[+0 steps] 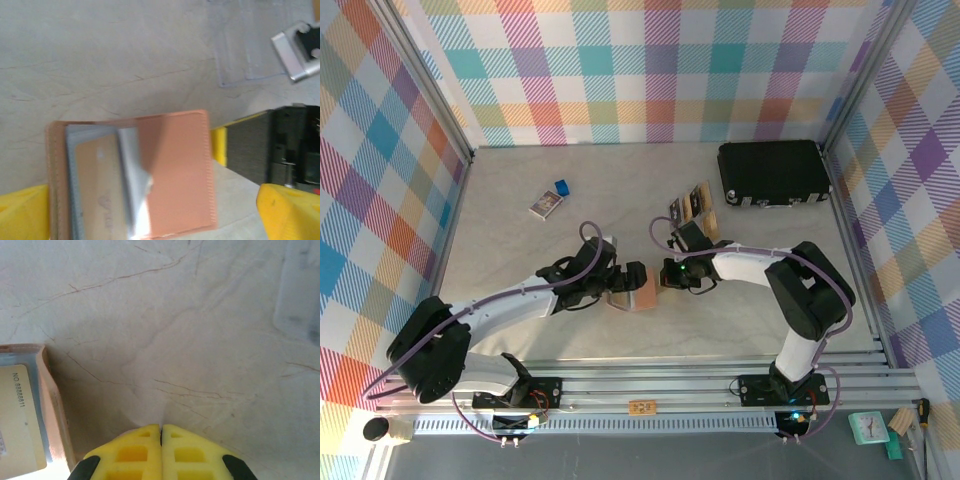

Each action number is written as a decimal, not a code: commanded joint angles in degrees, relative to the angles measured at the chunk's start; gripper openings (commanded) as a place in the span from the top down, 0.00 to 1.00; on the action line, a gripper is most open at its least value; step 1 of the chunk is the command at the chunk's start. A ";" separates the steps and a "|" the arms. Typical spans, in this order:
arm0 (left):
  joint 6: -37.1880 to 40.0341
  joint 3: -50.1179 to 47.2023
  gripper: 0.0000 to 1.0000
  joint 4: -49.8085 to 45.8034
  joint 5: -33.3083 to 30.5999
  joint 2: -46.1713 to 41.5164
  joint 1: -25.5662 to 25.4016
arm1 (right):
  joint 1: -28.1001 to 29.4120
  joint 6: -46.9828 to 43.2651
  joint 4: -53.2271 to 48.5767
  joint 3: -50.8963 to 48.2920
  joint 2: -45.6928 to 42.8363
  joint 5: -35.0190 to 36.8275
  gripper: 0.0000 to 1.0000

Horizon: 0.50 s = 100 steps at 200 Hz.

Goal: Put the credit cards into the card holder

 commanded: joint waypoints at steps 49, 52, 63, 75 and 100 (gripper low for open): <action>-5.23 4.76 0.00 10.83 -0.15 9.61 -5.85 | 0.41 0.53 -0.94 1.10 -0.52 0.42 0.84; -5.58 4.59 0.00 11.22 -0.40 9.96 -5.86 | 0.41 0.40 -1.17 1.01 -0.68 0.61 0.81; -7.13 3.75 0.00 12.98 -1.06 11.16 -5.92 | 0.25 0.04 -1.77 0.32 -1.73 1.25 0.68; -8.82 2.52 0.00 14.90 -1.82 12.35 -5.96 | -0.09 -0.40 -2.57 -0.40 -2.82 1.85 0.61; -12.21 -0.43 0.00 18.34 -3.53 14.13 -5.94 | -0.80 -1.24 -4.49 -1.89 -5.60 2.99 0.56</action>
